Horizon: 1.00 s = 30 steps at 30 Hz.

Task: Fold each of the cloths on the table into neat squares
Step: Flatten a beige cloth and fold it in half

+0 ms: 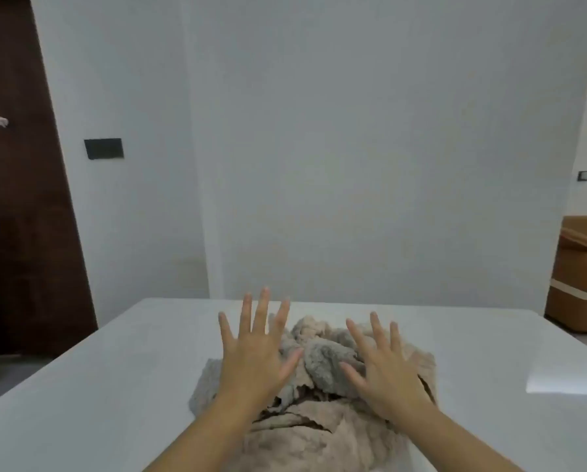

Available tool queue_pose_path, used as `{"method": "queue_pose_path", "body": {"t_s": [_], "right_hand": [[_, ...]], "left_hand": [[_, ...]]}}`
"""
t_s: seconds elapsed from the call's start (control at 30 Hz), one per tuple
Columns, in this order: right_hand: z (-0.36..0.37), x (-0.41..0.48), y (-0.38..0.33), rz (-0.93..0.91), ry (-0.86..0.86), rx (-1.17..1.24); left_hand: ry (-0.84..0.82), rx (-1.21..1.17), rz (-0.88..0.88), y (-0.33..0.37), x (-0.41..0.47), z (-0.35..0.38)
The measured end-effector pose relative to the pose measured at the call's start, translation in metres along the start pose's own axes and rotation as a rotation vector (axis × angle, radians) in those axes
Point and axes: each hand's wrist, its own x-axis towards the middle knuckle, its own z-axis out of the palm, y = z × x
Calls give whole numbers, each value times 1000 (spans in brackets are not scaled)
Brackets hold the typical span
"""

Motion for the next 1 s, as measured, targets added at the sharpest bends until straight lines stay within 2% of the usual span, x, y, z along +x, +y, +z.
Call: {"method": "queue_pose_path", "body": {"t_s": [0.17,0.27,0.37,0.8,0.9,1.0], "right_hand": [[50,2,-2,58,-137,86],[69,14,-13,68,-206,123],[83,34,-20,64,-183,127],[118,106,-38,91,-103,101],[114,89,-40,42,1,77],[107,60,-43,-48,67,123]], "left_hand": [[-234,-143,-47,5,-38,57],[-448,-202,-113,4,-41,82],[-502,-213,-151,1,-34,104],[-489,-163,-160,-39,37,165],[-374,-150,-139,-35,30,158],[-135,-203,-16,-31,6,143]]}}
